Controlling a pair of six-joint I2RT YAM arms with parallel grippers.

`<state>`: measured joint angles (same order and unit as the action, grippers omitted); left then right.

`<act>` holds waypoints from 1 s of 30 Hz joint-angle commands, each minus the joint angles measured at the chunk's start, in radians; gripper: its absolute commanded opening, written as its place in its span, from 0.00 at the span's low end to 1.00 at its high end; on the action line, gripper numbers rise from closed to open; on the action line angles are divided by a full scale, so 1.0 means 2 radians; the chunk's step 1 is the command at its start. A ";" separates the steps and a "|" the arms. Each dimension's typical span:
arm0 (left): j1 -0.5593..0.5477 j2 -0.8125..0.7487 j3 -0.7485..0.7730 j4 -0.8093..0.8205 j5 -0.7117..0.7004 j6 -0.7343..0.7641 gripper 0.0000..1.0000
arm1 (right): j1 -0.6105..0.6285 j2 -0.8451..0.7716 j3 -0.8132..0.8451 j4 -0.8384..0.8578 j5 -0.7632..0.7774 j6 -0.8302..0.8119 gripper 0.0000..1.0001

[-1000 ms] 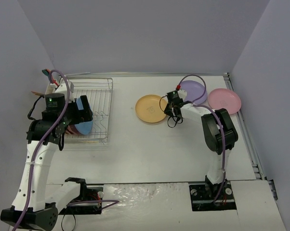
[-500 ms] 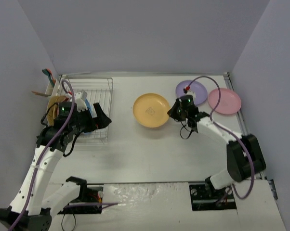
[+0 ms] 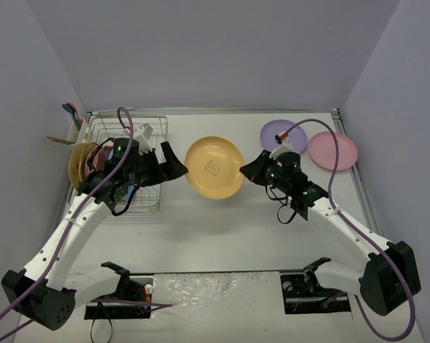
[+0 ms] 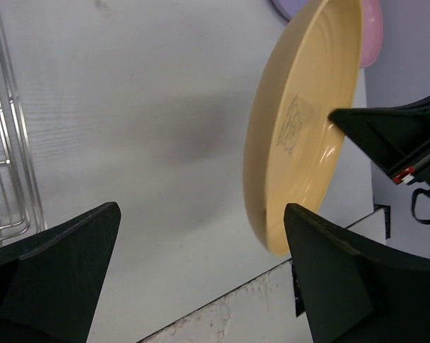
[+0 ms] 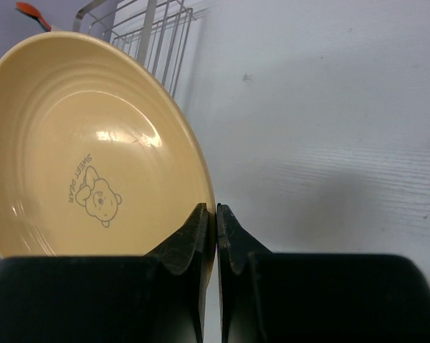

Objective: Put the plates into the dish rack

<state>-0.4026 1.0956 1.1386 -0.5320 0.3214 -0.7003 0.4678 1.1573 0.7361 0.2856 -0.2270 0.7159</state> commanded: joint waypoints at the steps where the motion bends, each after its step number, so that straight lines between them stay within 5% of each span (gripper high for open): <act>1: -0.011 0.015 0.045 0.078 0.029 -0.039 0.97 | 0.010 -0.013 0.016 0.064 -0.023 0.012 0.00; 7: -0.026 0.021 0.043 0.089 0.038 -0.062 0.91 | 0.018 -0.013 0.018 0.075 -0.026 0.012 0.00; 25: -0.036 0.032 0.025 0.084 0.045 -0.077 0.52 | 0.025 -0.019 0.012 0.083 -0.030 0.000 0.00; 30: -0.038 0.031 0.024 0.088 0.048 -0.075 0.34 | 0.025 -0.018 0.009 0.090 -0.034 0.004 0.00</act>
<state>-0.4714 1.1685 1.1646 -0.4314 0.3969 -0.8464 0.5121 1.1557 0.7361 0.3396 -0.2707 0.7250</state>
